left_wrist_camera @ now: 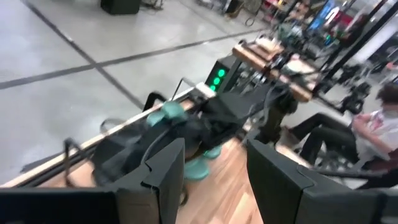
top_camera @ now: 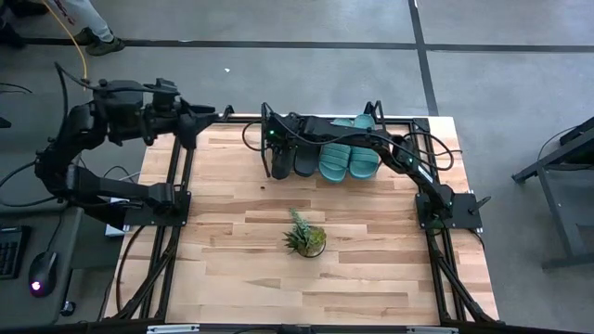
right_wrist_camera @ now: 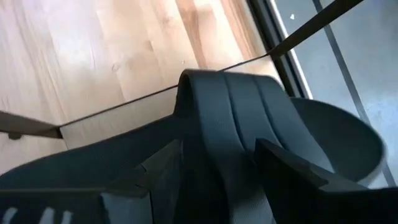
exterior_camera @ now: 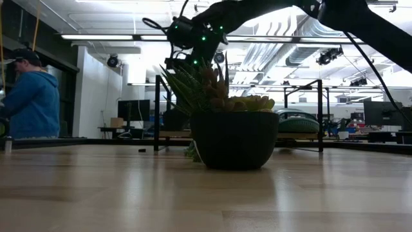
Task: Pick and place slides into the shelf
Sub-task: Put the black slipper on the shelf
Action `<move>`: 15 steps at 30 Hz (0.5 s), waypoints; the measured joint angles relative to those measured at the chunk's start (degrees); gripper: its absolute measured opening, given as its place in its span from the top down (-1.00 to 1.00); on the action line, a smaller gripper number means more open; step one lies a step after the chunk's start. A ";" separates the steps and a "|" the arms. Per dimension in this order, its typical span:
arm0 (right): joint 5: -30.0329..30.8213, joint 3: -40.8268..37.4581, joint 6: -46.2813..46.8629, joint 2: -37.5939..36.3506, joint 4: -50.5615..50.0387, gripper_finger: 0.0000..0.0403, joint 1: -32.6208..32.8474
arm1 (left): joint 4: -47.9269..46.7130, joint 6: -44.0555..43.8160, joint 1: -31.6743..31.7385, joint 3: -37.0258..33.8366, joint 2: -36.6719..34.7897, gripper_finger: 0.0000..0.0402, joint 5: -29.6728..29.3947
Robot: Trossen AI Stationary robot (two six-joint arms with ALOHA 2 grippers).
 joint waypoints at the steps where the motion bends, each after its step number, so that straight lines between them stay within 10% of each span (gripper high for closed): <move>1: 0.37 0.00 0.23 -0.02 0.11 0.06 -0.01 | -1.41 0.18 0.00 0.00 -0.54 0.22 -0.35; 15: 1.66 0.85 2.03 0.07 -0.08 0.44 -0.64 | -13.47 -1.13 -0.04 0.00 -6.90 0.22 -6.35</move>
